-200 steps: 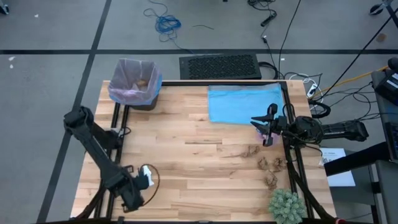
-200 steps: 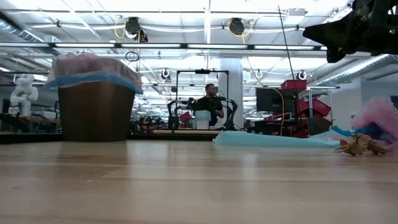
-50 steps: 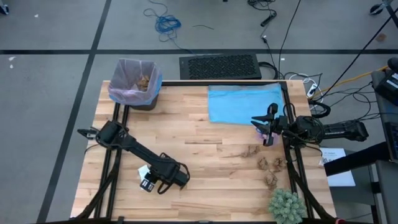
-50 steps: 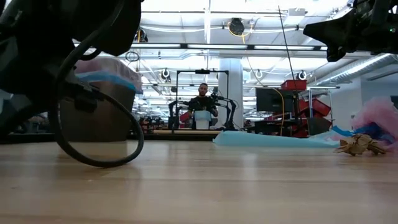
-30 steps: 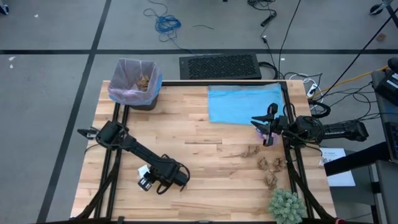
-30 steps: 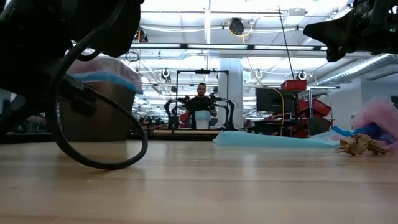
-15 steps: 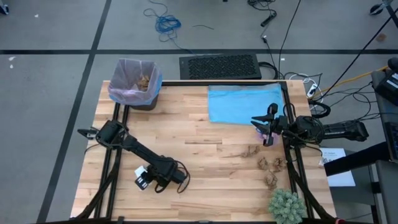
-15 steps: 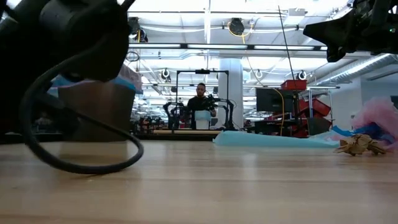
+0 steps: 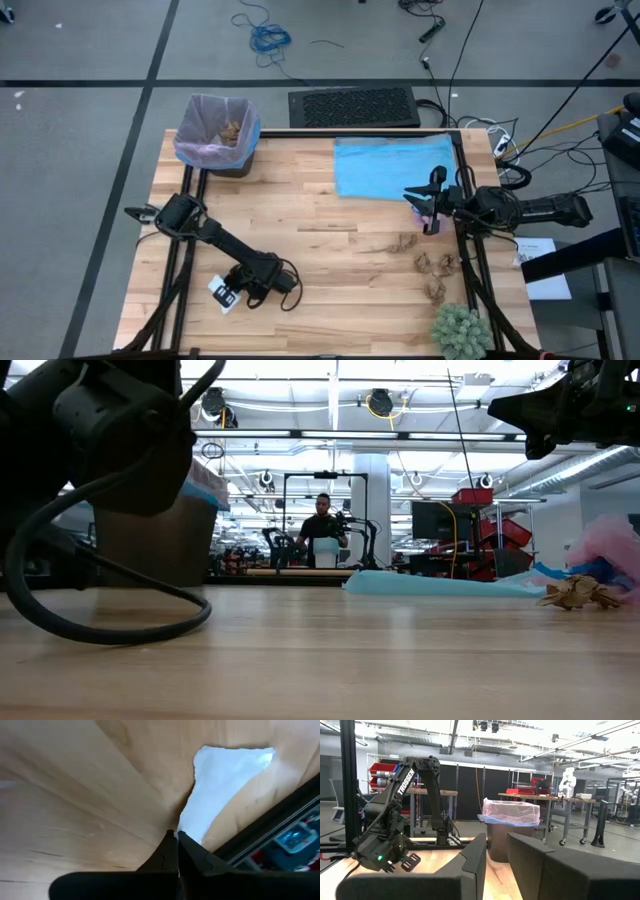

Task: Place trash/remove bag and relplace
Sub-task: Put the white paper into the trash bin

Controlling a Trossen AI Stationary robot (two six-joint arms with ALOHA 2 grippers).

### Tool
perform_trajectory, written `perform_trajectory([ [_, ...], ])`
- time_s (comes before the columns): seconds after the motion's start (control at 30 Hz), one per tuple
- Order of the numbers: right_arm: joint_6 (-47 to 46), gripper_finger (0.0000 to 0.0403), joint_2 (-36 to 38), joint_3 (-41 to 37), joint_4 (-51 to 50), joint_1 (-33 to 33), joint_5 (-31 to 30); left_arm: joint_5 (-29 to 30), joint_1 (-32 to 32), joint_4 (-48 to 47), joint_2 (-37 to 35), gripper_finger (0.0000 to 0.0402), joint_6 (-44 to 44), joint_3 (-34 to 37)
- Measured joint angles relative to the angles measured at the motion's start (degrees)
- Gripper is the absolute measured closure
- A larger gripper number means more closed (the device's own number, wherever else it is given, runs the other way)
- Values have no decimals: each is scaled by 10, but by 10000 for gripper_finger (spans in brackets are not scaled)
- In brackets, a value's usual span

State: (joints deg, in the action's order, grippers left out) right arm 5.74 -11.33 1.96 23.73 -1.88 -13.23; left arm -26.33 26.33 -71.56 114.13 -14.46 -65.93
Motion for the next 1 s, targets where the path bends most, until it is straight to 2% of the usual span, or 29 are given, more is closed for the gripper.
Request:
perform_trajectory([
  [0.2, 0, 332, 0, 0, 0, 0, 0, -5, 0, -63, -3, 400, 25, -22],
  [0.37, 0, 332, 0, 0, 0, 0, 0, 56, -10, -101, -33, 401, 69, -63],
  [0.6, 0, 332, 0, 0, 0, 0, 0, 268, -58, -121, -118, 401, 188, -160],
  [0.73, 0, 332, 0, 0, 1, 0, 0, 432, -99, -132, -170, 401, 267, -227],
  [0.9, -1, 332, 0, 0, 3, 0, 0, 680, -166, -186, -218, 401, 370, -298],
  [1.0, -1, 332, 0, 0, 2, 0, 0, 760, -219, -183, -249, 401, 391, -319],
])
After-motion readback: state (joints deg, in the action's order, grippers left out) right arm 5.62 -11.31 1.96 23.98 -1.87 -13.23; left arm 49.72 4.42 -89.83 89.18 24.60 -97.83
